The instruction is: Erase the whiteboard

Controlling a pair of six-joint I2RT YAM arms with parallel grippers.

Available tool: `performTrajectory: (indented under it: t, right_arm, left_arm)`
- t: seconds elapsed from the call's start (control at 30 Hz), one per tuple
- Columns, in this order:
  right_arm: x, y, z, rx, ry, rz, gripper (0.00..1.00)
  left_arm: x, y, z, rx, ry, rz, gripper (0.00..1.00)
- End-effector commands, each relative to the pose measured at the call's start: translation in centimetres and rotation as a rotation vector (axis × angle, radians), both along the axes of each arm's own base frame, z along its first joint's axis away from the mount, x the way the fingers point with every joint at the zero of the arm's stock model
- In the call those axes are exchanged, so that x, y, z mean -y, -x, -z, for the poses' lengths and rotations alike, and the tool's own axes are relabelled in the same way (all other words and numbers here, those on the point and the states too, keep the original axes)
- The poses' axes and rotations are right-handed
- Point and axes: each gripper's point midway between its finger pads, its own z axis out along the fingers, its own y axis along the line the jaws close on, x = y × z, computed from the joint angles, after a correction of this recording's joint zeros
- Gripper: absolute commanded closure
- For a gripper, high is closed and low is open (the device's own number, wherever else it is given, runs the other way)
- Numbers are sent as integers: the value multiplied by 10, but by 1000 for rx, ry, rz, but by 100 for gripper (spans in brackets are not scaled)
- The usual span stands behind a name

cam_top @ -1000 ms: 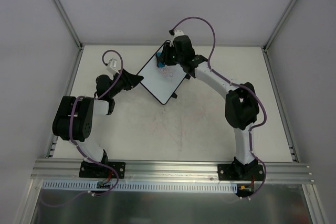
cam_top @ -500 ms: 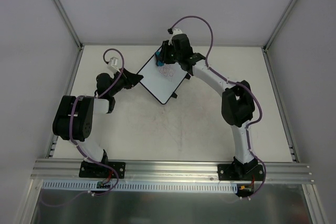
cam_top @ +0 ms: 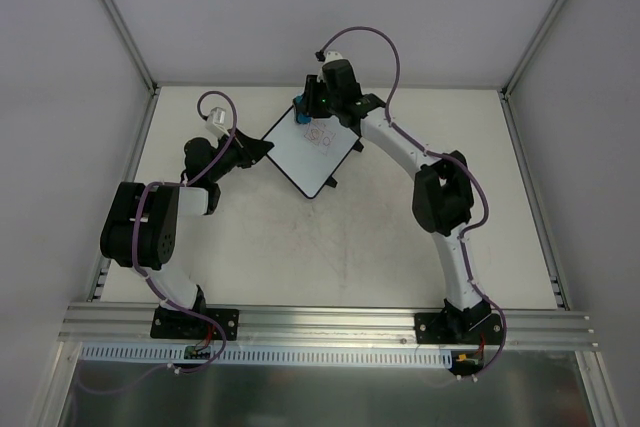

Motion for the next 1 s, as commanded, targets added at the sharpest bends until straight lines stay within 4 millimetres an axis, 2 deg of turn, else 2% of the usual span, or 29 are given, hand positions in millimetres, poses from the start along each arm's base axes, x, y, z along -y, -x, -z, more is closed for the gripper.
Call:
performTrajectory:
  t: [0.0,0.23,0.47,0.6,0.73,0.83,0.97]
  right_arm:
    - [2,-6,-10,6,-13,26,100]
    - [6,-7,3,-18,2,41,100]
    - [19,-13,29,-96,-9,60,100]
    - [33,-14,45,-130,7,93,100]
    - [59,-22,64,-205,-22,165,100]
    - [72,-25,74,-248,-41,196,100]
    - [82,-23,95,-308,-63,236,100]
  left_arm:
    - [2,-1,-12,91,-41,8,100]
    - [2,2,-10,91,-37,11,100]
    - [3,5,-9,100,-43,22,100]
    - [3,4,-10,103,-43,23,100]
    - [4,4,-10,103,-40,26,100]
    - [4,4,-10,103,-40,26,100]
    - [4,5,-8,101,-40,29,100]
